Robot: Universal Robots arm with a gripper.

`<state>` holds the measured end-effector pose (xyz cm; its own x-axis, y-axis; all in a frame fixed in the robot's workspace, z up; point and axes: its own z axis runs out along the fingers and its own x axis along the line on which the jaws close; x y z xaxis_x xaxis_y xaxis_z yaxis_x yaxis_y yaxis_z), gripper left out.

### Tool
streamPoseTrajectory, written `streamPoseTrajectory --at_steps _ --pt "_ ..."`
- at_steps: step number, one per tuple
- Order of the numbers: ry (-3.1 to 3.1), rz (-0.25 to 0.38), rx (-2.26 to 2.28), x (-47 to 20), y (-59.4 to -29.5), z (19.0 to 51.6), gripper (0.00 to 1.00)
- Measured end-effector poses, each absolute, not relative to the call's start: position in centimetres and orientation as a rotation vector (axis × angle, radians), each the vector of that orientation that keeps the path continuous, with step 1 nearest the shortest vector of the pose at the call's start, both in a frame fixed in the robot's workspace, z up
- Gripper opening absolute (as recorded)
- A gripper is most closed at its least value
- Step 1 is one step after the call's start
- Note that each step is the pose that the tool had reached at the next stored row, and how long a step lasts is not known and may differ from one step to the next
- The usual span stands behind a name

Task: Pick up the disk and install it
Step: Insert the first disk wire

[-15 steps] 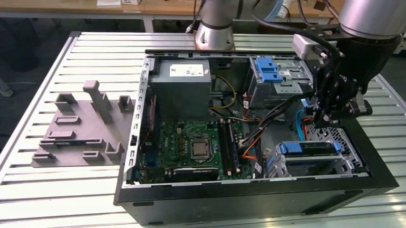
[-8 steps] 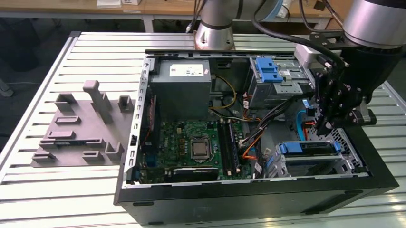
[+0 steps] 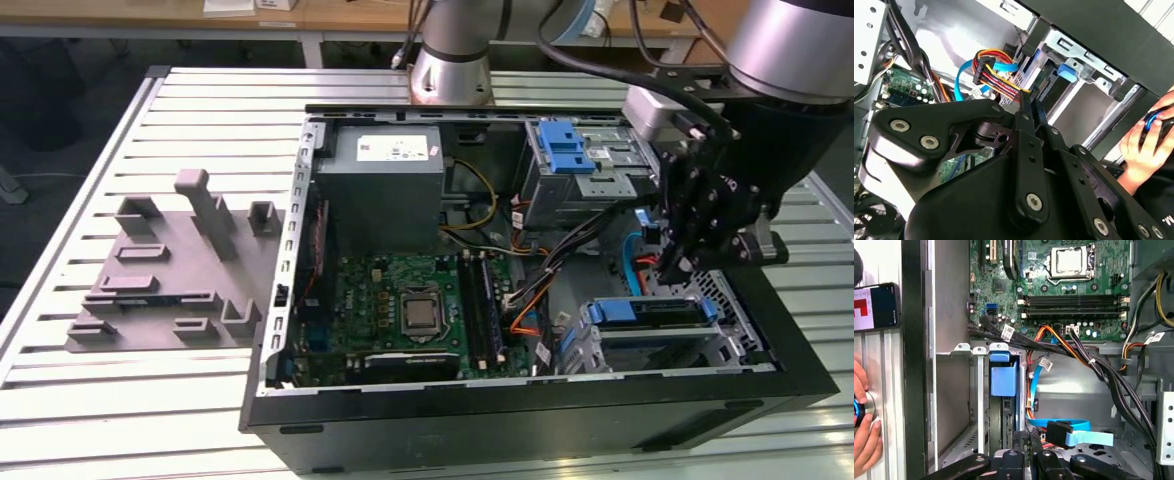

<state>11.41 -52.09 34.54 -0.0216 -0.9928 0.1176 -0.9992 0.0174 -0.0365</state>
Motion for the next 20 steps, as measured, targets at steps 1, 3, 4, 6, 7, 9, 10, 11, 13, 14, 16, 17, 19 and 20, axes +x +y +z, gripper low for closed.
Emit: streamPoseTrajectory --at_steps 1,3,4,6,7,9,10,11,13,14,16,17,19,20 --pt "-2.198 0.163 2.155 11.43 -52.19 34.49 0.16" --pt "-2.199 0.156 2.156 11.44 -52.43 34.35 0.16" --pt "-2.199 0.154 2.155 11.44 -52.57 34.29 0.16" --pt "-2.200 0.153 2.154 11.45 -52.84 34.23 0.16" --pt "-2.200 0.152 2.154 11.45 -52.86 34.23 0.16" --pt "-2.201 0.152 2.154 11.45 -52.86 34.24 0.16" --pt "-2.201 0.152 2.154 11.45 -52.87 34.24 0.16" --pt "-2.201 0.152 2.153 11.45 -52.87 34.24 0.16" --pt "-2.199 0.148 2.152 11.61 -52.88 34.19 0.16" --pt "-2.197 0.145 2.151 11.75 -52.88 34.18 0.16" --pt "-2.195 0.138 2.149 12.03 -52.88 34.10 0.16" --pt "-2.194 0.135 2.148 12.12 -52.90 34.05 0.16" --pt "-2.192 0.128 2.146 12.28 -52.95 33.97 0.16" --pt "-2.192 0.127 2.144 12.30 -53.01 33.94 0.16"
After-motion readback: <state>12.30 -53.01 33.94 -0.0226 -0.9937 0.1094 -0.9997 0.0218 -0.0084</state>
